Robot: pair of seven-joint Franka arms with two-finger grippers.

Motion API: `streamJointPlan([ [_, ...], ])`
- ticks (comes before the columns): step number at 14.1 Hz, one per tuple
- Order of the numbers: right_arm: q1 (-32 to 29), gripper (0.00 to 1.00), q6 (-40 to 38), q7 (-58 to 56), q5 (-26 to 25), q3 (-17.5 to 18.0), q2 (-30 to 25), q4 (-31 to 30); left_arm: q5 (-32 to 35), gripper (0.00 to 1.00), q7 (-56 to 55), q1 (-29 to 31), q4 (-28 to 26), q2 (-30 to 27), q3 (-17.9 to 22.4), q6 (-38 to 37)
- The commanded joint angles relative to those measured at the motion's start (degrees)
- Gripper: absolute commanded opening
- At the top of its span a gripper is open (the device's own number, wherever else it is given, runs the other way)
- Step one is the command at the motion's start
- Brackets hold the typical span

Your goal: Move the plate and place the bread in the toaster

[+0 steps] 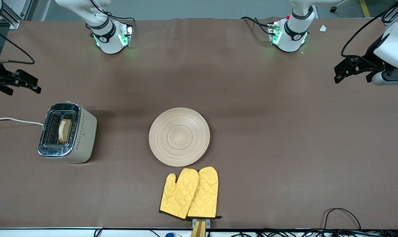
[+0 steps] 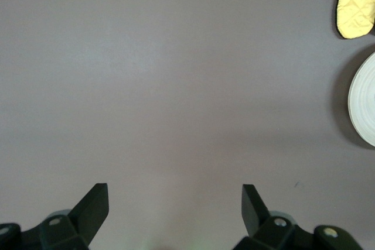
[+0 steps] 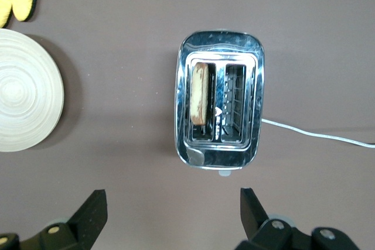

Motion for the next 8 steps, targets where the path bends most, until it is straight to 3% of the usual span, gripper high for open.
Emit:
streamJointPlan([
  [1, 0.9, 1.00, 0.6, 0.6, 1.1, -1.7, -4.4, -4.4, 0.1, 1.00, 0.8, 0.0, 0.9, -0.3, 0.2, -1.0],
  [4, 1.1, 1.00, -2.8, 0.6, 1.1, -2.3, -2.7, 1.5, 1.2, 1.00, 0.8, -0.2, 0.9, -0.3, 0.2, -1.5],
  [8, 1.3, 1.00, -4.0, 5.0, 0.7, -2.0, -2.0, 2.8, 2.9, 1.00, 1.0, -0.1, 1.1, -0.3, -0.4, -1.9],
])
